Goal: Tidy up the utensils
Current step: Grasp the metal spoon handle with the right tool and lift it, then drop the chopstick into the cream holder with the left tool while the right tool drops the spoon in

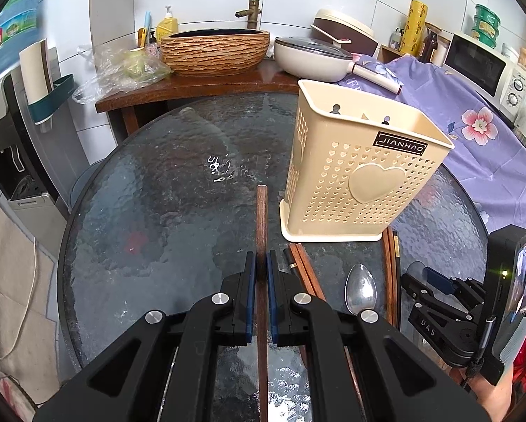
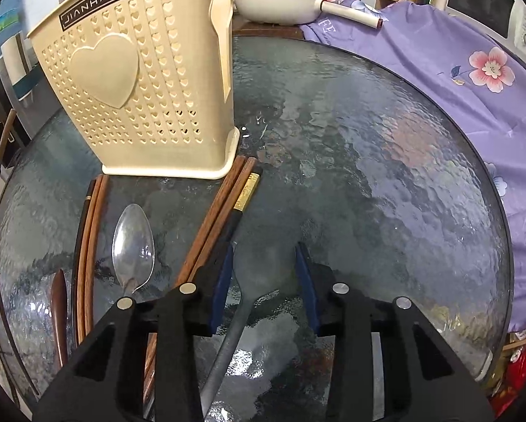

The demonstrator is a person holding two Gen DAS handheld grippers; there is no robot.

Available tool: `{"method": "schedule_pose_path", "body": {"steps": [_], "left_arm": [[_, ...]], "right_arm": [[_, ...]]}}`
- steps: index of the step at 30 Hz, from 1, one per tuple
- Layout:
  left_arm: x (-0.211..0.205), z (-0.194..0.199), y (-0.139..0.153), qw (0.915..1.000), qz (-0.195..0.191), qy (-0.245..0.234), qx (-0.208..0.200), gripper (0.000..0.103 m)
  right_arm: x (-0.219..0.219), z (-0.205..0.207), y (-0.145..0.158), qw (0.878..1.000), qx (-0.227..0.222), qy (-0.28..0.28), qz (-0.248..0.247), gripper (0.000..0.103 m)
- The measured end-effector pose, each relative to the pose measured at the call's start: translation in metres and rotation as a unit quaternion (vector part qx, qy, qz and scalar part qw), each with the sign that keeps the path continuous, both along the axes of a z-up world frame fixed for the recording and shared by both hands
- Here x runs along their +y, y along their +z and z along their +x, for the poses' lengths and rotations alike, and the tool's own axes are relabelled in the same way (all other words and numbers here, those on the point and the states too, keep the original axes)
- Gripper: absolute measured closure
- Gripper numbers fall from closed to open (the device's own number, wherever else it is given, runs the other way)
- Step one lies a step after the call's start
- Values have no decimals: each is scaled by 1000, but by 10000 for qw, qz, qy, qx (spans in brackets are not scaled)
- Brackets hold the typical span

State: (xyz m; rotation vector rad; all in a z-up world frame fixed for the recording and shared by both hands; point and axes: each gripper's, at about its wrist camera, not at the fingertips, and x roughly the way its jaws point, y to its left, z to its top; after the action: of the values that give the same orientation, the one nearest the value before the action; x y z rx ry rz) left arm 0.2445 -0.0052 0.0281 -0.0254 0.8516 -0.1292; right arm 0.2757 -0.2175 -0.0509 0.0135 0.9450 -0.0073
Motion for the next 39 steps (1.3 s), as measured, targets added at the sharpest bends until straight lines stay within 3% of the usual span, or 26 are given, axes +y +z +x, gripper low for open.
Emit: {"method": "schedule_pose_path", "body": {"steps": [5, 11, 19, 28, 39], "left_arm": [[0, 0, 2, 10000, -36, -22, -17, 97], [1, -2, 5, 9999, -86, -22, -56, 97], [3, -9, 14, 9998, -120, -32, -185, 97], [2, -18, 27, 9992, -114, -73, -389, 97], [5, -29, 40, 9977, -181, -143, -638, 97]], "right_arm": [[-12, -7, 13, 9970, -374, 207, 646, 67], [-8, -28, 44, 9922, -1035, 495, 485, 67], [-10, -71, 84, 9758, -1931, 928, 437, 67], [-11, -87, 98, 9753, -1946, 997, 329, 67], [-14, -90, 105, 9757, -1803, 1077, 627, 67]]}}
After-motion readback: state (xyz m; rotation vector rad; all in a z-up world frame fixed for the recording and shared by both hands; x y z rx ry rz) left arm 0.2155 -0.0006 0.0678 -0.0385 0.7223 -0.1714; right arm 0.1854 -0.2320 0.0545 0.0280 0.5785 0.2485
